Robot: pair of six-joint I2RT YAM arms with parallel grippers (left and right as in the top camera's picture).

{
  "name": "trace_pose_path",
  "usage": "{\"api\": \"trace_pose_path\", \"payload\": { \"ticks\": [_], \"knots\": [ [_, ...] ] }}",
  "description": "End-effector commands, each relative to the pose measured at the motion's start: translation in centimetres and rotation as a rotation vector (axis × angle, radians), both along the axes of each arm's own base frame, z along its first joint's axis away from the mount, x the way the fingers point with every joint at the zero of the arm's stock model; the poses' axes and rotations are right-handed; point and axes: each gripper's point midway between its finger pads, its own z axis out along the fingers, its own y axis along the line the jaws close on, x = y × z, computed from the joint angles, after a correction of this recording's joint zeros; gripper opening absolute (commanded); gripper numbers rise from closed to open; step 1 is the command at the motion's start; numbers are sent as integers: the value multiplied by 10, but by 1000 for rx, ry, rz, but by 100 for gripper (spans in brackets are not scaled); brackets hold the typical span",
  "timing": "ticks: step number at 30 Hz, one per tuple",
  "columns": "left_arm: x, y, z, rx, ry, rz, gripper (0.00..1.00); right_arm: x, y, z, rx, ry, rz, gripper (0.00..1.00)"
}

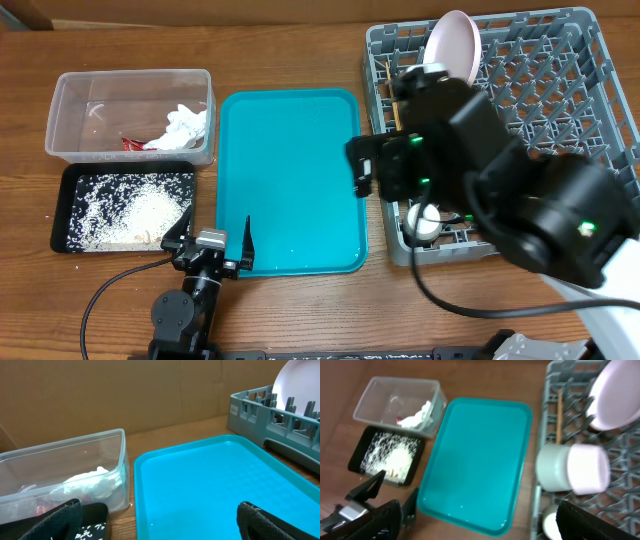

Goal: Sort waste into correct bins and load items into the dishwasher

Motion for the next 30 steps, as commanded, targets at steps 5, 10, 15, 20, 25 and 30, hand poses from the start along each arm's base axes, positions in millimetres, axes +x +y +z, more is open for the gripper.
{"api": "trace_pose_path", "payload": {
  "ticks": [5,10,15,20,25,30],
  "knots": [
    [0,3,0,18,-8,12,100,-35,-58,76,-40,-362,131,100],
    [0,3,0,18,-8,12,100,-27,-75,69,9,-434,91,100],
    [0,3,0,18,-8,12,100,0,-89,25,67,-489,26,100],
    [0,3,0,18,-8,12,100,-6,-95,-41,110,-526,31,100],
    [0,3,0,18,-8,12,100,-27,-109,-105,110,-545,4,100],
    [0,3,0,18,-8,12,100,-42,-118,-146,126,-579,-17,100]
  ]
}}
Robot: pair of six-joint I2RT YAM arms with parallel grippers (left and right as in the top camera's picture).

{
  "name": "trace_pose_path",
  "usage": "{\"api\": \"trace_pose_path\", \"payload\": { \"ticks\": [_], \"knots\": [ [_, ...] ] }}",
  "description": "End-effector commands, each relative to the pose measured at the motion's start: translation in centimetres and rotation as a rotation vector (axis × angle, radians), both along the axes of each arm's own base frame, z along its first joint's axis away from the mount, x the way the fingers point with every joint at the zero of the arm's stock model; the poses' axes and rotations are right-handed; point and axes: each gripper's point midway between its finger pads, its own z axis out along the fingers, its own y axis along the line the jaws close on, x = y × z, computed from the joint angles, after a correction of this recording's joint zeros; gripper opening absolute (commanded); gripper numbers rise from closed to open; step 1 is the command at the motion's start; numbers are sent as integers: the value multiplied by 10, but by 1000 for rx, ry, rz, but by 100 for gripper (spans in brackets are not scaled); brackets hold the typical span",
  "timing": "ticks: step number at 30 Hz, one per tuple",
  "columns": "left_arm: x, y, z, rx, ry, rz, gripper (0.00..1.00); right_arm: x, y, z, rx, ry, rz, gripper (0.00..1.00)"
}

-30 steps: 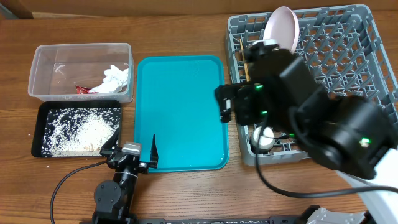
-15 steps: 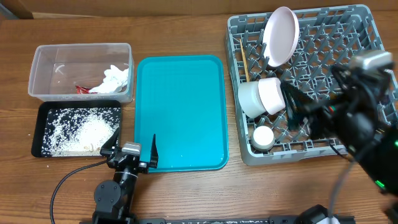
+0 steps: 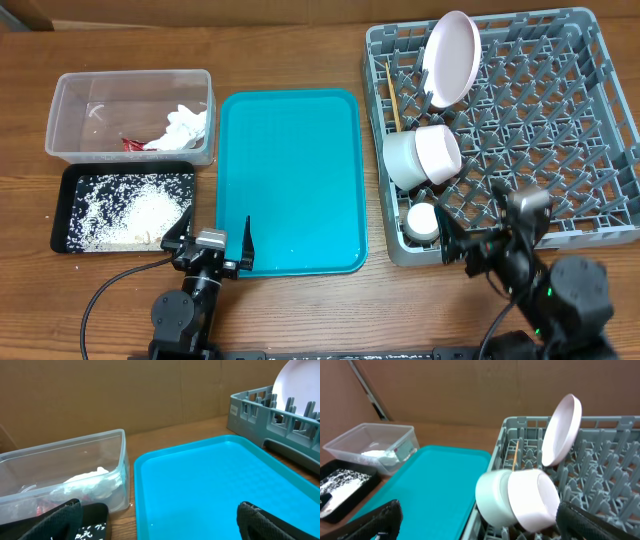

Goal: Sort waste into correct bins and load items into the dishwasher

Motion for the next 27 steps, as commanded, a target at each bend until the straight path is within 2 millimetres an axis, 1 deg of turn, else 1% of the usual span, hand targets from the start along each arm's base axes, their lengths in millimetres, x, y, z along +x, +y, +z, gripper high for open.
{"api": "trace_pose_path", "payload": {
  "ticks": [1,5,9,17,27],
  "knots": [
    [0,3,0,18,-6,12,100,-8,-2,-22,15,-21,8,100],
    [0,3,0,18,-6,12,100,-10,-8,-35,25,-69,-12,100],
    [0,3,0,18,-6,12,100,-8,-10,-47,35,-129,-27,100],
    [0,3,0,18,-6,12,100,14,-5,-83,55,-218,-18,100],
    [0,3,0,18,-6,12,100,14,-2,-84,54,-213,-13,100]
  ]
}}
